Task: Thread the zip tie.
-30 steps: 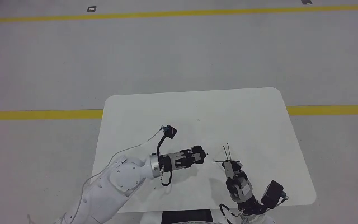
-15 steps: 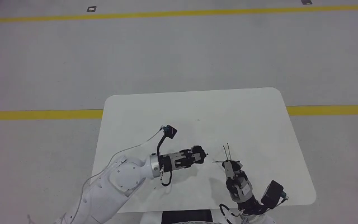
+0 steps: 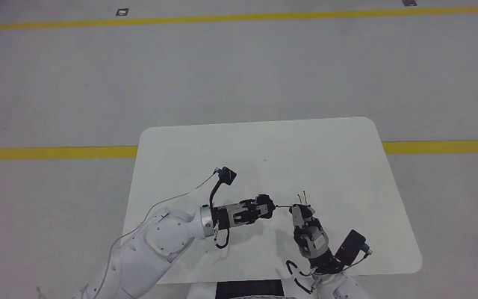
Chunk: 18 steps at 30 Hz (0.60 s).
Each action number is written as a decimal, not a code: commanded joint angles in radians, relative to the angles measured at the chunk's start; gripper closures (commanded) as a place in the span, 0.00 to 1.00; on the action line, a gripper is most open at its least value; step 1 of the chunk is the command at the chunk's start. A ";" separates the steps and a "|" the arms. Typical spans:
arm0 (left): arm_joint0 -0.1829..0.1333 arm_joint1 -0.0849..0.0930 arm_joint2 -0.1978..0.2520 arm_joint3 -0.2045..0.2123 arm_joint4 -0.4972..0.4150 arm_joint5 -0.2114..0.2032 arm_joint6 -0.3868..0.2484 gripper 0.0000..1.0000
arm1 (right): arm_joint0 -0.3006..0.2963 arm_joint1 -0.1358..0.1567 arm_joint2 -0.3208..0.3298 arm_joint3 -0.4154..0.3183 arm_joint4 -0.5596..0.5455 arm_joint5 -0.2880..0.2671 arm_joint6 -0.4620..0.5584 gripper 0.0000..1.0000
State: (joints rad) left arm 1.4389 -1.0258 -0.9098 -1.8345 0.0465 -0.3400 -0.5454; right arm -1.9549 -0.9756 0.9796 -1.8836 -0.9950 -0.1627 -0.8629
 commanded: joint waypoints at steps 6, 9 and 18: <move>0.000 0.000 0.000 0.000 0.000 0.000 0.000 1.00 | 0.005 -0.012 -0.002 0.013 0.004 0.001 -0.011 1.00; 0.000 0.000 0.000 0.000 0.000 0.000 0.000 1.00 | 0.005 -0.015 0.000 0.016 -0.001 0.002 -0.014 1.00; 0.000 0.000 0.000 0.000 0.000 0.000 0.000 1.00 | -0.001 -0.025 0.014 0.022 -0.009 -0.002 -0.011 1.00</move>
State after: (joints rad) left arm 1.4389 -1.0258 -0.9098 -1.8345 0.0465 -0.3400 -0.5454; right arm -1.9559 -0.9993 0.9924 -1.8628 -1.0039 -0.1639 -0.8748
